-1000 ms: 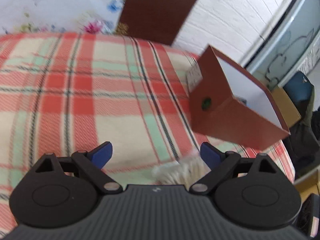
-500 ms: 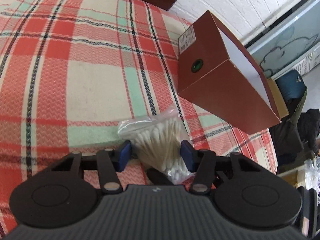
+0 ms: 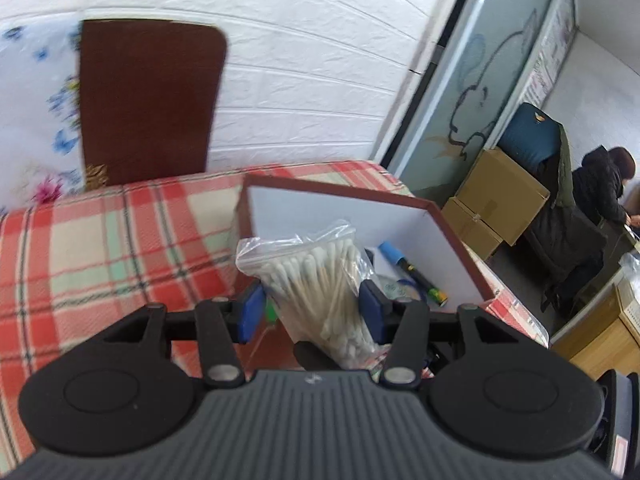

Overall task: Organize objects
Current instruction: 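Open both grippers to drop the two bags into the brown box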

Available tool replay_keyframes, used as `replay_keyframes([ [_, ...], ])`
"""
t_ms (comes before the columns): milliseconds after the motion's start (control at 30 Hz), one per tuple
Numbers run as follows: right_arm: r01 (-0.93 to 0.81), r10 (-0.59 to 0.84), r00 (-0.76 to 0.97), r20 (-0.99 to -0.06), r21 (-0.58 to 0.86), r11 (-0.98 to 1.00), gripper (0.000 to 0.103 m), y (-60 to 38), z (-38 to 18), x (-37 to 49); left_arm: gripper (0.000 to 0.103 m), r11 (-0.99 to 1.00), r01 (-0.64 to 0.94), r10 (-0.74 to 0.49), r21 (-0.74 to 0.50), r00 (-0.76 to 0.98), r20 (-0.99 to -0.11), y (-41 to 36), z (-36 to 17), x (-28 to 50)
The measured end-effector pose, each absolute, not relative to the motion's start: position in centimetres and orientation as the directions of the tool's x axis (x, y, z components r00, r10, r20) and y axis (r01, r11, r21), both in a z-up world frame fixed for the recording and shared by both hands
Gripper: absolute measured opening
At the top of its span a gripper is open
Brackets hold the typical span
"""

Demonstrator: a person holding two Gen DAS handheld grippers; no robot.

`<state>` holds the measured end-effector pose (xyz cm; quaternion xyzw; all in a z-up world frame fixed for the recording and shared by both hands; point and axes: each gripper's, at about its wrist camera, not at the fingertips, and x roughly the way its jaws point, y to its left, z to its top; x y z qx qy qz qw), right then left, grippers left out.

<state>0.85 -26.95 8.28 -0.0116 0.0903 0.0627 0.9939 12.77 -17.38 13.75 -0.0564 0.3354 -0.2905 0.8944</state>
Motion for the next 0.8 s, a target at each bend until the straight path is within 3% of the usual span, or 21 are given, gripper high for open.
replay_keyframes([
  [233, -0.021, 0.026, 0.975, -0.221, 0.026, 0.999, 0.041, -32.1, 7.6, 4.0, 0.054, 0.823, 0.511, -0.547, -0.25, 0.589, -0.595, -23.5, 12.5, 16.1],
  [267, -0.009, 0.016, 0.973, -0.23, 0.031, 0.999, 0.041, -32.6, 7.4, 4.8, 0.058, 0.833, 0.504, -0.528, -0.228, 0.601, -0.601, -24.2, 12.2, 16.5],
  [300, 0.007, 0.001, 0.972, -0.236, 0.033, 0.999, 0.043, -33.1, 7.1, 5.6, 0.064, 0.85, 0.491, -0.495, -0.191, 0.62, -0.609, -24.9, 12.0, 16.9],
  [367, 0.058, -0.051, 0.96, -0.276, 0.014, 0.998, 0.056, -33.2, 6.2, 7.6, 0.064, 0.885, 0.455, -0.409, -0.099, 0.659, -0.631, -26.1, 11.1, 17.5],
  [433, 0.09, -0.074, 0.951, -0.299, 0.039, 0.995, 0.059, -34.0, 5.6, 8.8, 0.064, 0.906, 0.421, -0.346, -0.047, 0.67, -0.657, -26.5, 10.4, 17.9],
  [567, 0.101, -0.075, 0.955, -0.288, 0.078, 0.992, 0.064, -34.6, 5.6, 8.2, 0.073, 0.912, 0.409, -0.324, -0.017, 0.696, -0.641, -25.9, 10.3, 17.0],
  [800, 0.127, -0.098, 0.96, -0.264, 0.093, 0.988, 0.068, -34.0, 5.9, 5.3, 0.074, 0.926, 0.376, -0.279, 0.04, 0.75, -0.6, -25.2, 11.4, 14.4],
])
